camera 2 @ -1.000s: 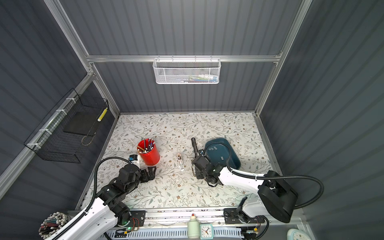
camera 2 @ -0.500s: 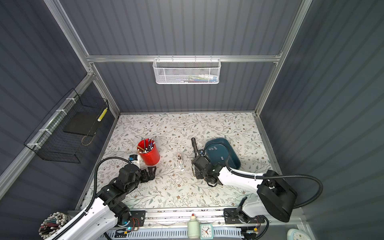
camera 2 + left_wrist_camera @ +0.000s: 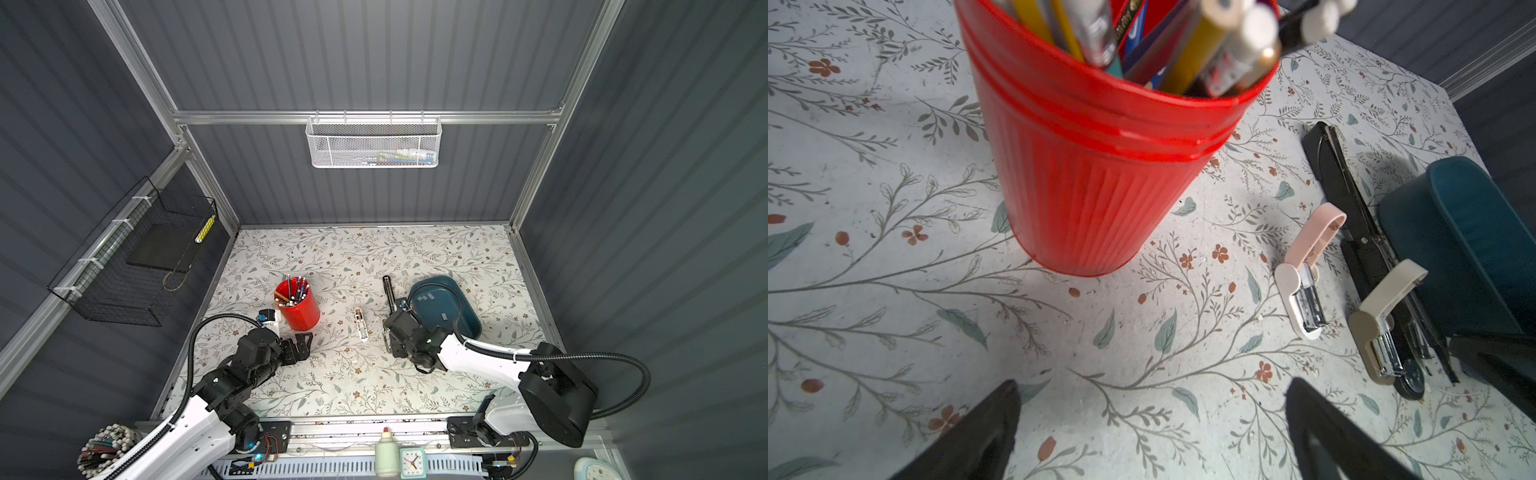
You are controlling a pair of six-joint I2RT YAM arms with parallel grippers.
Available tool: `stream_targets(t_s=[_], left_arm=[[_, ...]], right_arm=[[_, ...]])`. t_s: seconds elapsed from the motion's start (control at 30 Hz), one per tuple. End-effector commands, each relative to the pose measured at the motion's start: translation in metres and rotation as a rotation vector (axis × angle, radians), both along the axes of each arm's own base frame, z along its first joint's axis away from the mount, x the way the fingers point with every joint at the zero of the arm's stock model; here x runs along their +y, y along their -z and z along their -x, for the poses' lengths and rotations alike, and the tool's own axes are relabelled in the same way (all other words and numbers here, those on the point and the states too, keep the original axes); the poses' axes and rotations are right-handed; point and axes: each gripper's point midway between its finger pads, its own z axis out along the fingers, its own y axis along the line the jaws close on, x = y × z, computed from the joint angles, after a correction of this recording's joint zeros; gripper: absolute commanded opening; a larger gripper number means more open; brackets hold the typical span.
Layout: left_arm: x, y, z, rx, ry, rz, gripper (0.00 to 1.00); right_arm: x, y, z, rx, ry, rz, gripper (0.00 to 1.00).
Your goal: Load the staples into the stapler
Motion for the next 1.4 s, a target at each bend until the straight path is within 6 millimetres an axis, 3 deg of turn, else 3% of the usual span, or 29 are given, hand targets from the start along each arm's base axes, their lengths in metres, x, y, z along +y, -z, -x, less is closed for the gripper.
stream_targets(t_s=[0.0,1.37], left_arm=[[-0.005,-0.012,-0.003,-0.036,0.022,0.015,1.0],[-0.005,-0.012,-0.002,-0.037,0.022,0.017,1.0]], right_arm=[[-0.003,-0.005,-0.002,-0.023,0.008,0.01,0.0],[0.001,0.017,0.001,0.049,-0.002,0.047,0.0]])
